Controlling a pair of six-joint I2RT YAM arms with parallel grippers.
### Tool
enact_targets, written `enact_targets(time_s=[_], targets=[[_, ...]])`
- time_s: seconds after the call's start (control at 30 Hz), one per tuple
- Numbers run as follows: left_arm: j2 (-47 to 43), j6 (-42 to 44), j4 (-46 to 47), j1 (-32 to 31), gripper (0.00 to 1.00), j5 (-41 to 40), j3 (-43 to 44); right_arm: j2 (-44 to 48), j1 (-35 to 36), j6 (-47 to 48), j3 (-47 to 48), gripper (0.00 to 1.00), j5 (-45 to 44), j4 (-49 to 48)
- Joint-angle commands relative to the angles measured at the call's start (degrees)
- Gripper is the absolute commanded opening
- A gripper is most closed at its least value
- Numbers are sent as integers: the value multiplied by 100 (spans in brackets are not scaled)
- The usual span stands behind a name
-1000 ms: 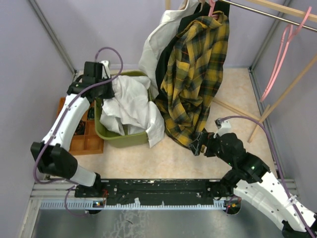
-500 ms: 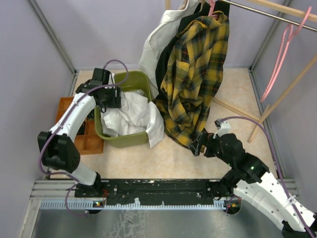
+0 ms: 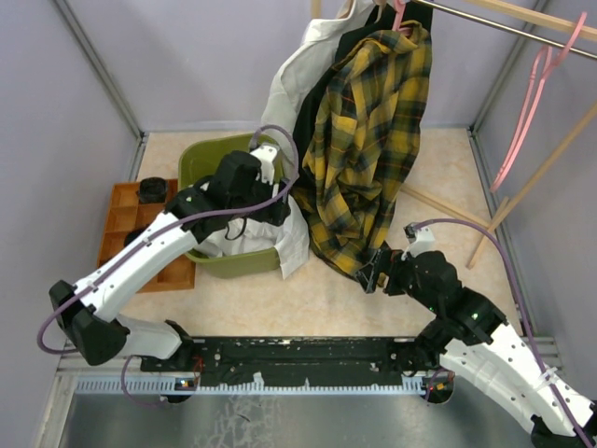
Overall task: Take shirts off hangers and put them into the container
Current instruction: Place the shirt in the bin.
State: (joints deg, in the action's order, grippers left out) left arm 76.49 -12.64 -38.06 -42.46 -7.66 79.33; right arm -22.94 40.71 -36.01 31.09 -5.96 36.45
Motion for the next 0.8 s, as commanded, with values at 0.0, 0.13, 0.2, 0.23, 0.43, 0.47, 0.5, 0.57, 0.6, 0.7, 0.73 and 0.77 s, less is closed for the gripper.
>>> enact_targets(time_s=[0.0, 0.13, 0.2, 0.23, 0.43, 0.47, 0.5, 0.57, 0.6, 0.7, 0.73, 0.77], targets=[[169, -208, 7, -74, 74, 228, -356, 36, -6, 32, 3, 99, -15, -243], [209, -190, 112, -96, 69, 520, -521, 36, -10, 4, -4, 99, -25, -241], [268, -164, 145, -96, 67, 736, -552, 42, -10, 5, -6, 99, -22, -237], [316, -163, 131, -96, 65, 793, -550, 38, -10, 2, 0, 99, -23, -230], [575, -220, 27, -103, 52, 1040, -538, 61, -10, -12, 2, 99, -35, -226], [618, -233, -8, -105, 48, 1031, -523, 57, -10, -15, 2, 99, -39, -226], [660, -233, -30, -105, 45, 1023, -519, 61, -10, -12, 10, 99, -42, -219], [743, -244, -82, -104, 43, 1009, -492, 61, -6, -10, 7, 99, -38, -217], [767, -242, -106, -105, 40, 1012, -471, 61, -5, -16, 13, 99, -41, -213], [789, -233, -135, -100, 26, 965, -426, 62, -10, -7, 11, 99, -38, -208], [778, -241, -133, -104, 19, 948, -415, 62, -8, -11, 15, 99, -52, -208], [761, -237, -131, -105, 15, 943, -402, 61, -10, -14, 12, 99, -48, -213]])
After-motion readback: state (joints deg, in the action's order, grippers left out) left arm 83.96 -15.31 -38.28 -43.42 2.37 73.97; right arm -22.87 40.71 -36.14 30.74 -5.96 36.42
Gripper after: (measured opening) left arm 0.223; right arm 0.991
